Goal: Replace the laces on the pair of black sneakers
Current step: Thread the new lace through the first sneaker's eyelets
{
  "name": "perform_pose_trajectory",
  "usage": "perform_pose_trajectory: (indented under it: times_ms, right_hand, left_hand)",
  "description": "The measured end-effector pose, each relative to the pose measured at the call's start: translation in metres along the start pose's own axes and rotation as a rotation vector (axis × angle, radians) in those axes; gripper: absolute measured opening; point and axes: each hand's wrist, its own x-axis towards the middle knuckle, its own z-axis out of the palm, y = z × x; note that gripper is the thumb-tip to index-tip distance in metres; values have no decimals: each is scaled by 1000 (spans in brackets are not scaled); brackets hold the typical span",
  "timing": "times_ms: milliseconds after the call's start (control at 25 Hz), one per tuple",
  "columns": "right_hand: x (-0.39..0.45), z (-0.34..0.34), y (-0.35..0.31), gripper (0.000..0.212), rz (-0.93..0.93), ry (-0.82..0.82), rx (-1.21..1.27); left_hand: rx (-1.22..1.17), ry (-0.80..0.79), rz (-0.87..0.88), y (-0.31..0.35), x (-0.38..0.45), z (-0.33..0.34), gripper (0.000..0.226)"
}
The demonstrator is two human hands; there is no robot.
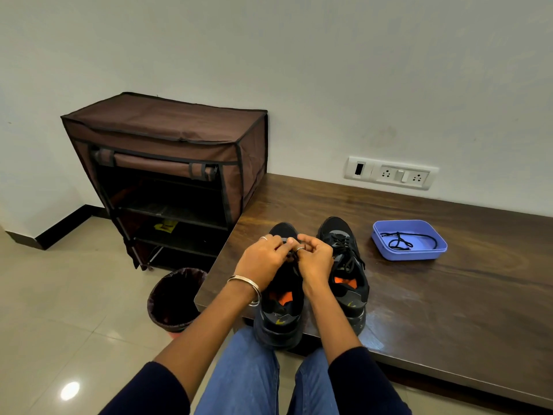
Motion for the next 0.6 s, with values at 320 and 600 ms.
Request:
perform_pose_trajectory:
  times_ms: [320, 600]
  right_hand:
    - [-16, -7, 2, 11, -172, -6, -166]
    - [-21, -27, -7, 5, -300, -21, -257]
  left_hand:
    - [-406, -836, -531, -3, 39, -28, 27]
    - [-1020, -771, -1208, -10, 30, -25, 30]
